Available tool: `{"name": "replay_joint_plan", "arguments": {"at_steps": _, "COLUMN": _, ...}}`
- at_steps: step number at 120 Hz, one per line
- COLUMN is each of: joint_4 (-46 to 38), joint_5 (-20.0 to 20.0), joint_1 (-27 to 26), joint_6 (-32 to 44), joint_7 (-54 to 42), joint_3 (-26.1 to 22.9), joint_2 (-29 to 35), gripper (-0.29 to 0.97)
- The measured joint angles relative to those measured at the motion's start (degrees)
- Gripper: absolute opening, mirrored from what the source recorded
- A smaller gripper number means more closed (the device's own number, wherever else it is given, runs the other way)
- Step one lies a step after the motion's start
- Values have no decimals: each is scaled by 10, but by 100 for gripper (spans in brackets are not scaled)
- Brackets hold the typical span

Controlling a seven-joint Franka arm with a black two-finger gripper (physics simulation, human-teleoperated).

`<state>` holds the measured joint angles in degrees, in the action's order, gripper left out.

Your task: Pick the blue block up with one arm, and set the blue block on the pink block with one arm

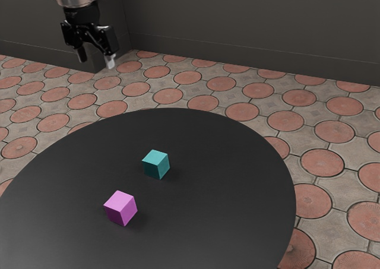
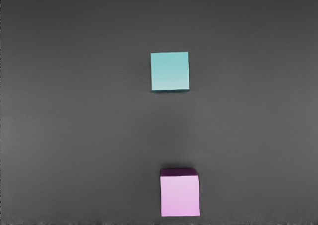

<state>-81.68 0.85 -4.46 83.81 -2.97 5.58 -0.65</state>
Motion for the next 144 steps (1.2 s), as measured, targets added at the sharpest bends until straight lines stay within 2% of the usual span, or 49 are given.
{"name": "replay_joint_plan", "arguments": {"at_steps": 21, "joint_4": 9, "joint_5": -11, "joint_1": 14, "joint_6": -8, "joint_7": -7, "joint_3": -1, "joint_2": 0, "gripper": 68}}
{"name": "replay_joint_plan", "arguments": {"at_steps": 33, "joint_4": 156, "joint_5": -17, "joint_1": 30, "joint_6": -46, "joint_7": -11, "joint_3": -6, "joint_2": -5, "gripper": 68}}
{"name": "replay_joint_plan", "arguments": {"at_steps": 42, "joint_4": 199, "joint_5": -20, "joint_1": 39, "joint_6": -74, "joint_7": -13, "joint_3": -8, "joint_2": -14, "gripper": 68}}
{"name": "replay_joint_plan", "arguments": {"at_steps": 51, "joint_4": 209, "joint_5": -21, "joint_1": 34, "joint_6": -94, "joint_7": -14, "joint_3": -8, "joint_2": -31, "gripper": 68}}
{"name": "replay_joint_plan", "arguments": {"at_steps": 71, "joint_4": 211, "joint_5": -21, "joint_1": -13, "joint_6": -116, "joint_7": -17, "joint_3": -8, "joint_2": -43, "gripper": 68}}
{"name": "replay_joint_plan", "arguments": {"at_steps": 89, "joint_4": 208, "joint_5": -18, "joint_1": -5, "joint_6": -124, "joint_7": -20, "joint_3": -7, "joint_2": -43, "gripper": 68}}
{"name": "replay_joint_plan", "arguments": {"at_steps": 99, "joint_4": 130, "joint_5": -15, "joint_1": 1, "joint_6": -97, "joint_7": -21, "joint_3": -10, "joint_2": -32, "gripper": 68}}
{"name": "replay_joint_plan", "arguments": {"at_steps": 109, "joint_4": -7, "joint_5": -14, "joint_1": 10, "joint_6": -33, "joint_7": -21, "joint_3": -20, "joint_2": -10, "gripper": 68}}
{"name": "replay_joint_plan", "arguments": {"at_steps": 123, "joint_4": -148, "joint_5": -15, "joint_1": 21, "joint_6": 68, "joint_7": -22, "joint_3": -30, "joint_2": 5, "gripper": 68}}
{"name": "replay_joint_plan", "arguments": {"at_steps": 134, "joint_4": -225, "joint_5": -16, "joint_1": 26, "joint_6": 144, "joint_7": -21, "joint_3": -33, "joint_2": 5, "gripper": 68}}
{"name": "replay_joint_plan", "arguments": {"at_steps": 144, "joint_4": -261, "joint_5": -16, "joint_1": 29, "joint_6": 200, "joint_7": -22, "joint_3": -33, "joint_2": -5, "gripper": 68}}
